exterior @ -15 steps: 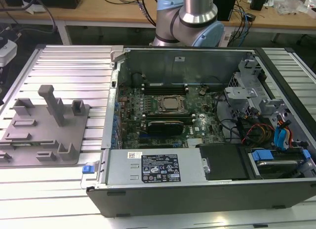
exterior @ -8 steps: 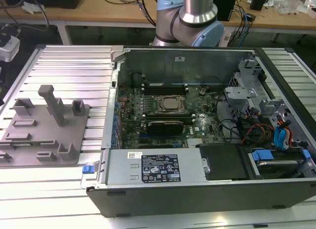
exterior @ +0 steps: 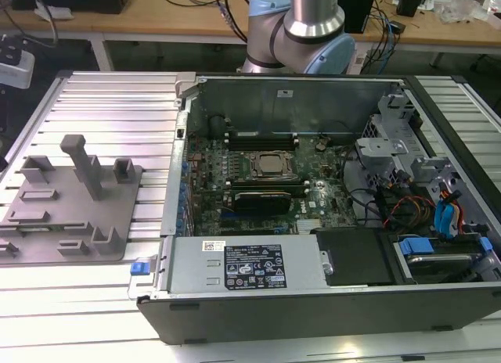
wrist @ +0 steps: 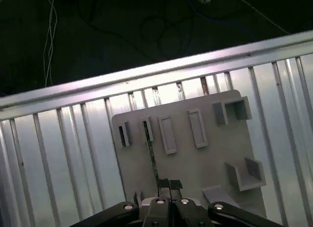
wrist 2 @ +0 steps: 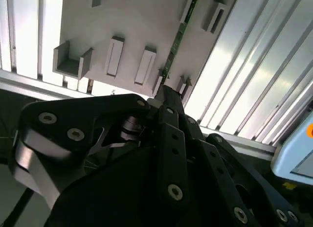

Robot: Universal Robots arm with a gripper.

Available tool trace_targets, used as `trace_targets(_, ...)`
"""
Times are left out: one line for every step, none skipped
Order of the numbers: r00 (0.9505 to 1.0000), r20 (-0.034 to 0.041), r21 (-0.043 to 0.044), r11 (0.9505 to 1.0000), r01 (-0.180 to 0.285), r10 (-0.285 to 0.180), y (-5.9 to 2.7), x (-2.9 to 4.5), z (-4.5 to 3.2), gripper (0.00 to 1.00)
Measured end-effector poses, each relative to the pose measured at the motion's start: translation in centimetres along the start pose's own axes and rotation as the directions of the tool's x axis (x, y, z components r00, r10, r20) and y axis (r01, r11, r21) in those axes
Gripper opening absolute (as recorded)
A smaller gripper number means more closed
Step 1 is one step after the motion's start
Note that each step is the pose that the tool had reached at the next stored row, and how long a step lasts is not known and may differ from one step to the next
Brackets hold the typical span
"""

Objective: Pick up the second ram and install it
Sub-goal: 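Pick up the second ram and move it above second insertion slot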

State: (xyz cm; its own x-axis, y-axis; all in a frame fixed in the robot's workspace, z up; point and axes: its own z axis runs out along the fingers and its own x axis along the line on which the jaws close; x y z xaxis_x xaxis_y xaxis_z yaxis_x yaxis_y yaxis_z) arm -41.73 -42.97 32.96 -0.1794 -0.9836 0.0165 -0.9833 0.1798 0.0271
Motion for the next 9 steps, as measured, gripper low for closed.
trace_targets(0.998,-0.0018,0.001,0.998,0.063,-0.063,-0.01,0.0,0.2,0.08)
trace_targets(0.9951,-0.0027,0.0015,0.9951,0.099,-0.099,-0.01,-0.01,0.32,0.08)
trace_targets(0.9926,-0.0035,0.0018,0.9926,0.121,-0.121,-0.01,-0.01,0.38,0.08)
trace_targets(0.9906,-0.004,0.0018,0.9906,0.137,-0.137,-0.01,-0.01,0.38,0.08)
trace_targets(0.9898,-0.0042,0.0019,0.9898,0.142,-0.142,-0.01,-0.01,0.38,0.08)
trace_targets(0.9898,-0.0041,0.002,0.9898,0.142,-0.142,-0.01,-0.01,0.39,0.08)
trace_targets(0.9898,-0.0038,0.0025,0.9898,0.143,-0.143,-0.01,-0.01,0.51,0.08)
trace_targets(0.9898,-0.0039,0.0024,0.9898,0.142,-0.142,-0.01,-0.01,0.61,0.08)
trace_targets(0.9907,-0.0039,0.0021,0.9907,0.136,-0.136,-0.02,0.02,0.8,0.08)
